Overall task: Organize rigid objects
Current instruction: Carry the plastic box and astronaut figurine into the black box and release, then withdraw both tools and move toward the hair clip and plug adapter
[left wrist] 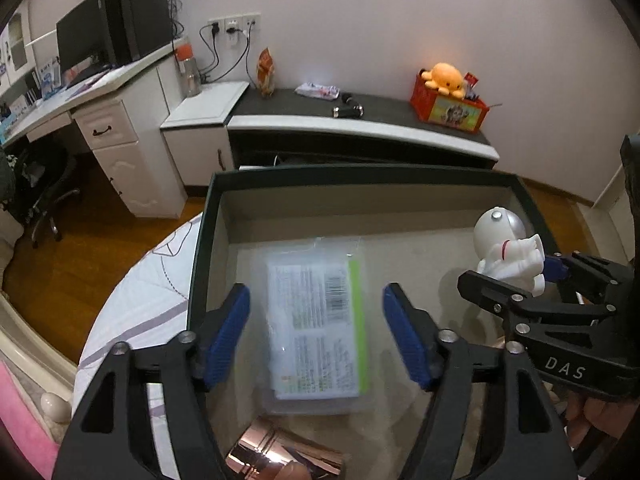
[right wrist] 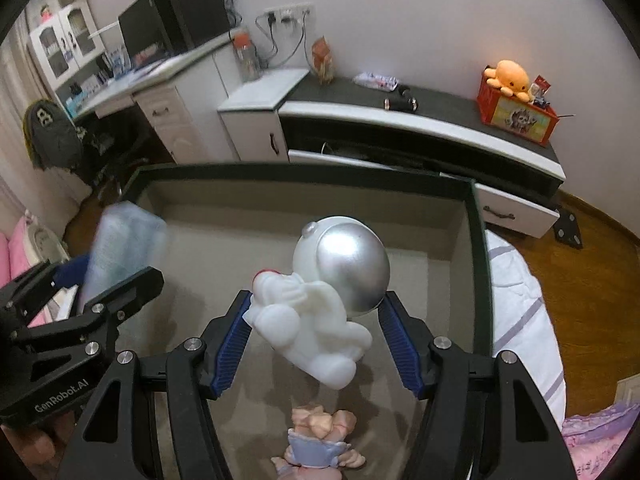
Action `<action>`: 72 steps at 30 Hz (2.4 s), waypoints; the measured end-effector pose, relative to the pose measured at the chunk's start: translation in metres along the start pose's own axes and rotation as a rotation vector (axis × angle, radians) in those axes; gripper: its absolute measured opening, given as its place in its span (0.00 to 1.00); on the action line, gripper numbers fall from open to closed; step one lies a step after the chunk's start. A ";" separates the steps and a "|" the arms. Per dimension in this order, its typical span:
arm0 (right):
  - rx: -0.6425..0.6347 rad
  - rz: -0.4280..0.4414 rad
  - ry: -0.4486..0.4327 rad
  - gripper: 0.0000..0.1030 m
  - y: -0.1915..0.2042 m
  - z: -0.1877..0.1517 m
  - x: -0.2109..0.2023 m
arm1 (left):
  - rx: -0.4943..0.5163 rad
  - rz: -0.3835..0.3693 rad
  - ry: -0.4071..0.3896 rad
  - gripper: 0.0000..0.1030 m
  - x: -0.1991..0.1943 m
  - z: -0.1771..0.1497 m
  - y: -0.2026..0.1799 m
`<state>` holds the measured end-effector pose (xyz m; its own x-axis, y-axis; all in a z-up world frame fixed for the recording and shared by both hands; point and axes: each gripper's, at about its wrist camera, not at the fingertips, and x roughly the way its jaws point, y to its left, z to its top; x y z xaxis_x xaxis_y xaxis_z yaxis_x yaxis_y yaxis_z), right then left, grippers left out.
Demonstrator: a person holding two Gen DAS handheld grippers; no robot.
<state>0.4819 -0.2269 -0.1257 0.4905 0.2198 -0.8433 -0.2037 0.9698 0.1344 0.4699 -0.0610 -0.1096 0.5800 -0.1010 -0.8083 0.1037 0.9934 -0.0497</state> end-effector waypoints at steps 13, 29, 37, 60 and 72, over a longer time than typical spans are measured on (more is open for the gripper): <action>0.059 -0.010 -0.047 1.00 0.000 -0.008 -0.021 | -0.032 0.009 -0.079 1.00 -0.047 -0.011 0.012; 0.123 -0.033 -0.322 1.00 0.040 -0.088 -0.157 | -0.057 0.058 -0.342 1.00 -0.201 -0.102 0.036; 0.129 -0.055 -0.444 1.00 0.061 -0.152 -0.231 | -0.080 0.069 -0.403 1.00 -0.252 -0.159 0.045; 0.131 -0.095 -0.439 1.00 0.081 -0.253 -0.257 | -0.066 0.056 -0.387 1.00 -0.281 -0.235 0.018; 0.131 -0.095 -0.389 1.00 0.077 -0.250 -0.239 | -0.066 0.060 -0.307 1.00 -0.252 -0.239 0.022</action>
<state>0.1374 -0.2315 -0.0442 0.7906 0.1279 -0.5988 -0.0451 0.9874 0.1514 0.1329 -0.0003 -0.0467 0.8013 -0.0436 -0.5967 0.0147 0.9985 -0.0532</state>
